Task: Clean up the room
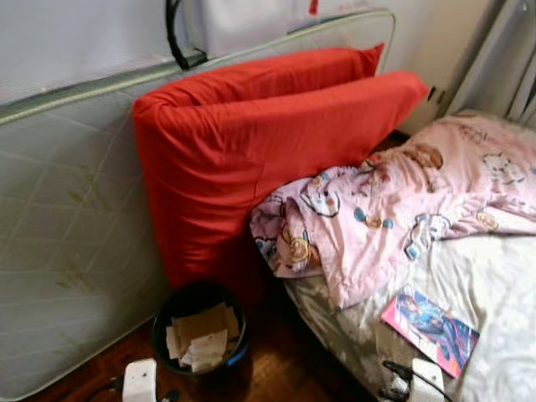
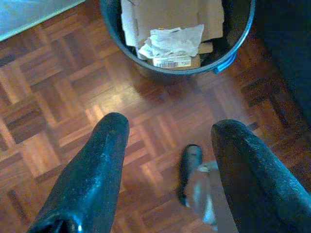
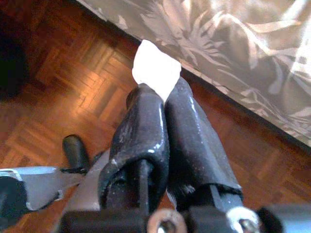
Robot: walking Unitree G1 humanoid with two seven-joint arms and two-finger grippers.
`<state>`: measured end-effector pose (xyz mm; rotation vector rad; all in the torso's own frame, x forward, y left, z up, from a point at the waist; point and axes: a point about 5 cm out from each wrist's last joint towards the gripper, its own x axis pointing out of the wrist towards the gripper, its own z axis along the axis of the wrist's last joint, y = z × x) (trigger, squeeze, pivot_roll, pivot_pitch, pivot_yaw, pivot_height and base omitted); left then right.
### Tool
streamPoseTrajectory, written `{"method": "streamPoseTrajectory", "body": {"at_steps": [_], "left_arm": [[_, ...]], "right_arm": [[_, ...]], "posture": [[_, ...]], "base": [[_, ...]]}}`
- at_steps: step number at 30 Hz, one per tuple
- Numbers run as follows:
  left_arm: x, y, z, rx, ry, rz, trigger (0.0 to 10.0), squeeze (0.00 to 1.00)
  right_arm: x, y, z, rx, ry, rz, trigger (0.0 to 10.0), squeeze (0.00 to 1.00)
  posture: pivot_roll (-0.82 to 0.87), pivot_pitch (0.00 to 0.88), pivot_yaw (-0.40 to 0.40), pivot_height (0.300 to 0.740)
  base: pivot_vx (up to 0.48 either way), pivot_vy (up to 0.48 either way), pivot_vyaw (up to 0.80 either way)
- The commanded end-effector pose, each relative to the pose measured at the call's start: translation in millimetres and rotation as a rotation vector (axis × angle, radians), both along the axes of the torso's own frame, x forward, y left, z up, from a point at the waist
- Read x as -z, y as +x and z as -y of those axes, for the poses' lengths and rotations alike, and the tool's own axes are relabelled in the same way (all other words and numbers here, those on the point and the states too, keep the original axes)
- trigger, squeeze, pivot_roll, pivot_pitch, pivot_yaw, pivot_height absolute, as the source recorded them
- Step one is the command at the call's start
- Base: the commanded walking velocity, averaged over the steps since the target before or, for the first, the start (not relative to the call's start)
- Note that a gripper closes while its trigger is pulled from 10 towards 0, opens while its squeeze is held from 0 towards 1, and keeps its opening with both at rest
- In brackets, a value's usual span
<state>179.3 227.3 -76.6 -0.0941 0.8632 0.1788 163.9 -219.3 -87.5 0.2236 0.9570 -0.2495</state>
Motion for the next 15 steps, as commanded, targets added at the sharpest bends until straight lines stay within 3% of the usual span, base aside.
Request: {"method": "streamPoseTrajectory", "body": {"at_steps": [1, 4, 15], "left_arm": [[2.1, -5.7, -3.9, -0.003, 0.011, -0.025, 10.0, 0.0], [2.1, -5.8, -3.9, -0.002, 0.011, -0.026, 10.0, 0.0], [2.8, -7.0, -3.6, -0.005, 0.009, -0.03, 10.0, 0.0]], "right_arm": [[-1.9, 5.0, -1.4, -0.002, 0.002, 0.014, 10.0, 0.0], [-1.9, 5.1, -1.6, -0.003, 0.003, 0.014, 10.0, 0.0], [-2.0, 5.0, -0.8, -0.004, 0.0, 0.014, 10.0, 0.0]], "posture": [[0.1, 0.0, -0.007, 0.74], [0.1, 0.0, -0.007, 0.74], [0.1, 0.0, -0.008, 0.74]], "base": [[0.0, 0.0, 0.0], [0.0, 0.0, 0.0], [0.0, 0.408, 0.0]]}}
